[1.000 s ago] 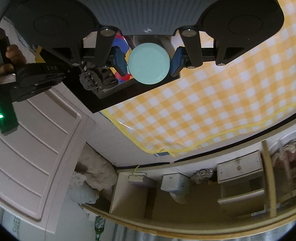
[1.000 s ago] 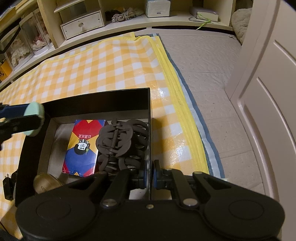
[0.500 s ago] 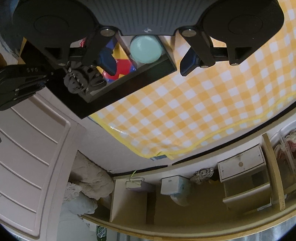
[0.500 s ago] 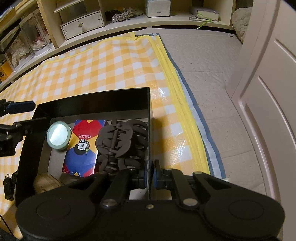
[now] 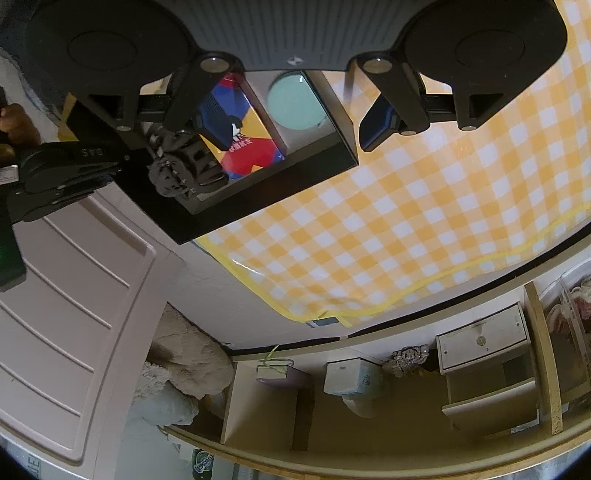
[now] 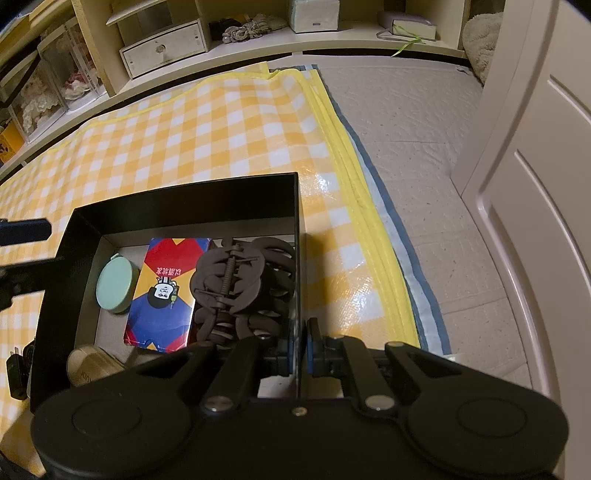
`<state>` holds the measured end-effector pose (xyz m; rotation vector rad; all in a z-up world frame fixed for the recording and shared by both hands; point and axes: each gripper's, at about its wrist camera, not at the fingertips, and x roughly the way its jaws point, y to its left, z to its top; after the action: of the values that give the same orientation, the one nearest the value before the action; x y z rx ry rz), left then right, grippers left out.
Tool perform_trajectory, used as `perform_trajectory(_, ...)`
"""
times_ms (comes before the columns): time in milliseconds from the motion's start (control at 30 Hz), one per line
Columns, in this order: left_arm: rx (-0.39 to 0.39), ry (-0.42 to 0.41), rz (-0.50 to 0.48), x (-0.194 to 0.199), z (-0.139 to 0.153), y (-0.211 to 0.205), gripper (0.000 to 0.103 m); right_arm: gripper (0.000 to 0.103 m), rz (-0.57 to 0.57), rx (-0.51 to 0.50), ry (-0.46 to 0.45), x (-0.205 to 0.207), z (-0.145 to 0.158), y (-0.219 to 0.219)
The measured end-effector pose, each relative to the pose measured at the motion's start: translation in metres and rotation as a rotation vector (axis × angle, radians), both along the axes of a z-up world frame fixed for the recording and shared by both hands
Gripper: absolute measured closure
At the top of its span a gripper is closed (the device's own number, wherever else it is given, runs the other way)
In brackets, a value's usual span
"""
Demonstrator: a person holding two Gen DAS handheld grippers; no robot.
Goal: Organize rigid objects
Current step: 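Withdraw the left tool up from the black box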
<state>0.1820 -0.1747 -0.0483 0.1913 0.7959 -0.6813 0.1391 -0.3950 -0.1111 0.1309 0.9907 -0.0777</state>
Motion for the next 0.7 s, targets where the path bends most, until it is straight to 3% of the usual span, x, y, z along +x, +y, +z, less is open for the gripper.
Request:
perform_trajectory(433, -0.029, 0.065, -0.021, -0.031, 0.012, 0.006, 0.022, 0.095, -0.002, 0.002, 0.001, 0.000, 0.000, 0.000)
perform_trajectory(700, -0.048, 0.067, -0.043, -0.053, 0.025, 0.007, 0.005, 0.095, -0.002, 0.003, 0.001, 0.000, 0.000, 0.000)
